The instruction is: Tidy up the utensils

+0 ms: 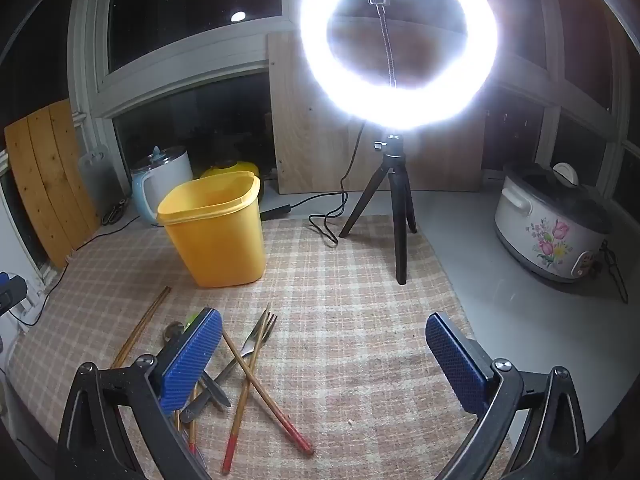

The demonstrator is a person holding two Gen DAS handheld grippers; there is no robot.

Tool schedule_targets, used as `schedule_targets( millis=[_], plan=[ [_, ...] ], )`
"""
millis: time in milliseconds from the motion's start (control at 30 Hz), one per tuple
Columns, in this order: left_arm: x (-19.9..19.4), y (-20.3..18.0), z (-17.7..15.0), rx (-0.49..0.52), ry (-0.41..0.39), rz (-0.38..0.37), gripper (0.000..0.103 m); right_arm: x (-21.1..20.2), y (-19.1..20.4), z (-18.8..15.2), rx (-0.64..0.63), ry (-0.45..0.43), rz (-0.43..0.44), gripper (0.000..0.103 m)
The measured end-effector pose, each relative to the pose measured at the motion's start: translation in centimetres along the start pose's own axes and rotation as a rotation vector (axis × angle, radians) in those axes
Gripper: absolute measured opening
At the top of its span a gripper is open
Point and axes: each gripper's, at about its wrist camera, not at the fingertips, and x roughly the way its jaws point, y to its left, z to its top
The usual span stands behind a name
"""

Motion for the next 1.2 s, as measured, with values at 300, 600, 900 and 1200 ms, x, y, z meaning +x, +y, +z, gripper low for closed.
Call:
schedule_targets(
  millis=[300, 600, 900, 1200],
  plan=[
    [-0.2, 0.1, 0.5, -0.004, -0.009, -0.002, 0.102, 0.0, 0.0, 0.0, 0.007, 0.005, 0.009, 0.103],
    [-0.5, -0.1, 0.7, -0.007, -0.015, -0.001, 0.103, -0.2, -0.2, 0.2, 0.008, 0.002, 0.018, 0.103],
    [-0.6, -0.1, 0.8, -0.005, -0.018, -0.003, 0.103, -0.2, 0.1, 0.1, 0.003, 0.004, 0.019, 0.103],
    [-0.8, -0.3, 1.3, -0.006, -0.019, -0.005, 0.103, -0.1, 0.1, 0.3, 0.003, 0.006, 0.022, 0.103]
  ],
)
